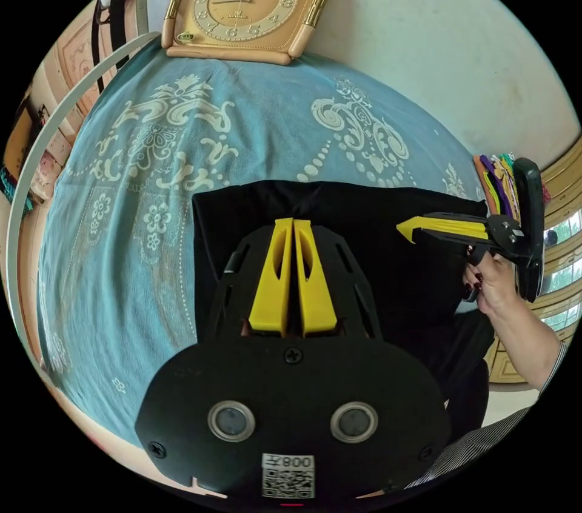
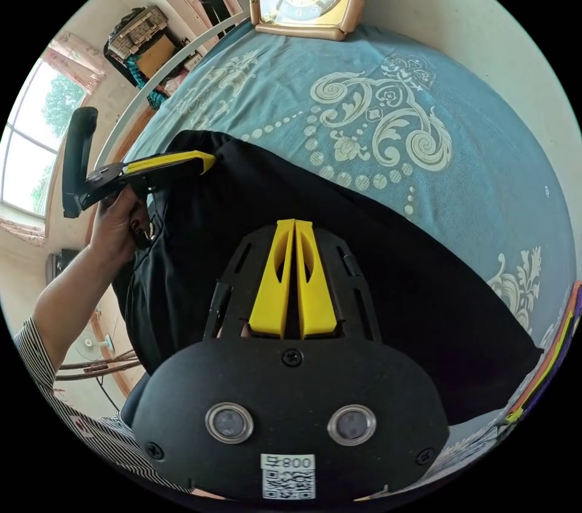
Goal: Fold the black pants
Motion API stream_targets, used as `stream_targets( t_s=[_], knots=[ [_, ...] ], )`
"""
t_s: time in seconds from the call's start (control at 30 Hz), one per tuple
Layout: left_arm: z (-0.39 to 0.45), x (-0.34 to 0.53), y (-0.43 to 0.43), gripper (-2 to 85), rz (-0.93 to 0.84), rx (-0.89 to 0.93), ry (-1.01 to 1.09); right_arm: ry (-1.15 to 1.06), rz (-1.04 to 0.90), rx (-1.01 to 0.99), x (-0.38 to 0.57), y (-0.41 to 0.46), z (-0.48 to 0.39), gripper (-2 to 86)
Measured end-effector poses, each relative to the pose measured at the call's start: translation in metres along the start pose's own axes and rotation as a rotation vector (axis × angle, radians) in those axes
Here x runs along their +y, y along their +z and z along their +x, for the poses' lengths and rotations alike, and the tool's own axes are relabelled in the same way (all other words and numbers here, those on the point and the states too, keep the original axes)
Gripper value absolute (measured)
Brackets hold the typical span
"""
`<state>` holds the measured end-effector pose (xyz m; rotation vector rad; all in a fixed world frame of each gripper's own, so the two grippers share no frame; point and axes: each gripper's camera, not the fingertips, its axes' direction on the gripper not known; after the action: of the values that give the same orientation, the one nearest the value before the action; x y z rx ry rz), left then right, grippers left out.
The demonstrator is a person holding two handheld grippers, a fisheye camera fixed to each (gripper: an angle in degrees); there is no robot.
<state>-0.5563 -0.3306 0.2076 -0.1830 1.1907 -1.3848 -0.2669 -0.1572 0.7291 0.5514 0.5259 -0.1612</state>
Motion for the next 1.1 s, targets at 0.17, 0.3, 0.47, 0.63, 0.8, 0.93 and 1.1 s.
stream_targets(
  t_s=[0.17, 0.3, 0.47, 0.63, 0.8, 0.93, 1.1],
  knots=[
    [-0.009, -0.009, -0.003, 0.2, 0.028, -0.019, -0.002, 0.034, 0.040, 0.003, -0.018, -0.001, 0.004, 0.0],
    [-0.021, 0.004, -0.013, 0.2, 0.048, 0.025, -0.011, 0.058, 0.060, -0.032, -0.015, -0.002, 0.002, 0.0],
    [-0.033, 0.061, -0.073, 0.8, 0.148, 0.053, -0.010, 0.032, 0.122, -0.069, 0.008, -0.032, -0.012, 0.1],
    [-0.062, 0.169, -0.127, 2.8, 0.128, 0.100, -0.087, -0.095, 0.095, -0.234, 0.084, -0.048, -0.076, 0.1],
    [-0.087, 0.250, -0.142, 3.8, 0.031, 0.176, -0.190, -0.177, -0.084, -0.229, 0.156, -0.021, -0.150, 0.1],
    [-0.091, 0.263, -0.131, 1.1, -0.021, 0.058, -0.166, -0.121, -0.157, -0.146, 0.172, 0.000, -0.163, 0.1],
    [-0.079, 0.262, -0.154, 0.3, 0.016, 0.082, -0.180, -0.081, -0.141, -0.125, 0.172, -0.026, -0.168, 0.1]
  ],
)
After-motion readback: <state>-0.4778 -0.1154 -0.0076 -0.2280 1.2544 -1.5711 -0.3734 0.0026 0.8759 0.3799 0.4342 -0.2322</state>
